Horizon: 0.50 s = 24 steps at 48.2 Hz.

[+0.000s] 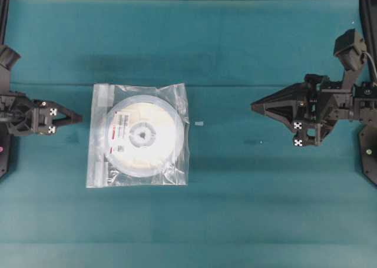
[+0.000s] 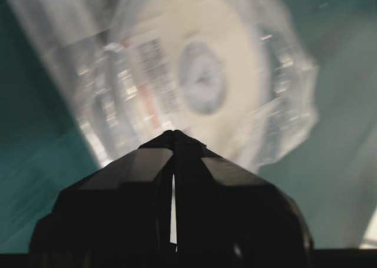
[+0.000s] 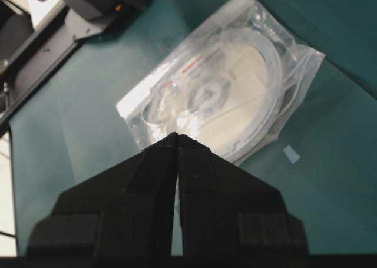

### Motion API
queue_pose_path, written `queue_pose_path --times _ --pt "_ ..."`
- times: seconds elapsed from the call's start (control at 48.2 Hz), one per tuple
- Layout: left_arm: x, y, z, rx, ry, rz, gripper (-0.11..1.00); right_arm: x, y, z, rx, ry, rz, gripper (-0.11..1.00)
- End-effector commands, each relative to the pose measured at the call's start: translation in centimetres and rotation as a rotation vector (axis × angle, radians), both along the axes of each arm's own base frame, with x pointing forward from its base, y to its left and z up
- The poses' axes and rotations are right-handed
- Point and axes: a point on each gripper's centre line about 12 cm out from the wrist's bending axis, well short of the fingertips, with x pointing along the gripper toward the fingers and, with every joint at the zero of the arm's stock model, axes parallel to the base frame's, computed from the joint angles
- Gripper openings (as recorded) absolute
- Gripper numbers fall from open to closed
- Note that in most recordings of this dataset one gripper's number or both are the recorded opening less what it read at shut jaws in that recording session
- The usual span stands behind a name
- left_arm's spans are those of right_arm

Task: Take out the reel from the clear zip bag.
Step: 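Move the left gripper to the bag's left zip edge and grasp it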

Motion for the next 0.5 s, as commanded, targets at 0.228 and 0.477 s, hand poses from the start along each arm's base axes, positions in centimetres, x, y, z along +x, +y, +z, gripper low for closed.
queue_pose_path --times 0.228,0.477 --pt "0.8 0.2 -0.7 -0.005 0.04 -0.002 0.58 0.4 -0.1 0.7 0.013 -0.026 -0.008 0.0" --pt "1.3 0.3 -1.0 -0.003 0.032 -0.003 0.86 0.3 0.0 0.7 0.014 -0.022 -0.006 0.0"
